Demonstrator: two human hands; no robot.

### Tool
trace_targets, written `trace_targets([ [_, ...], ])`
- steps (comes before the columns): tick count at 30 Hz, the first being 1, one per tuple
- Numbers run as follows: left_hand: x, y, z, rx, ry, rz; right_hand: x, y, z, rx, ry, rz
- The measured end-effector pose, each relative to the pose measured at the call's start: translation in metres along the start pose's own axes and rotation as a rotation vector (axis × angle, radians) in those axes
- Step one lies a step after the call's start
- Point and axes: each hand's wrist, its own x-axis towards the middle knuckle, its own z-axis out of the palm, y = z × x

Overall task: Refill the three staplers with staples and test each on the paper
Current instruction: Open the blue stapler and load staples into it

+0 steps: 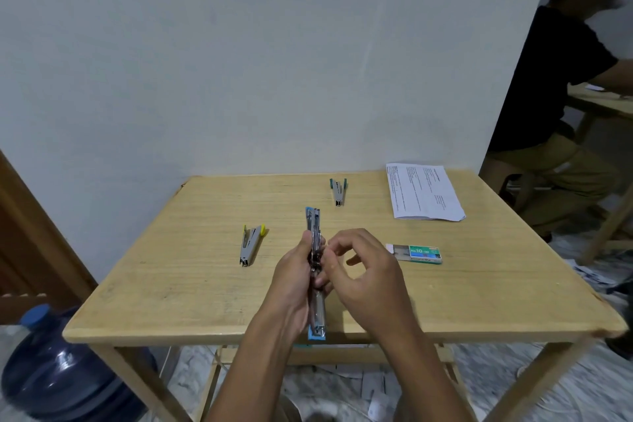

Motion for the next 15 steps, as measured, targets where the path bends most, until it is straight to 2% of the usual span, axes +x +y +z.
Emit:
trace_targets([
  [4,0.003,0.003,-0.003,-0.083,0.021,-0.012,-0.005,0.004,0.005,0.061,-0.027,-0.062],
  [7,0.005,0.005,-0.005,-0.132,0.001,-0.015,-0.008,0.004,0.008,0.137,-0.054,0.031],
  [10,0.001,0.005,-0.004,-0.05,-0.046,0.002,0.0,0.006,0.009,0.124,-0.017,0.143],
  [15,-0.008,0.002,0.0,0.086,-0.042,0.065,0.013,0.004,0.016,0.043,-0.153,0.232],
])
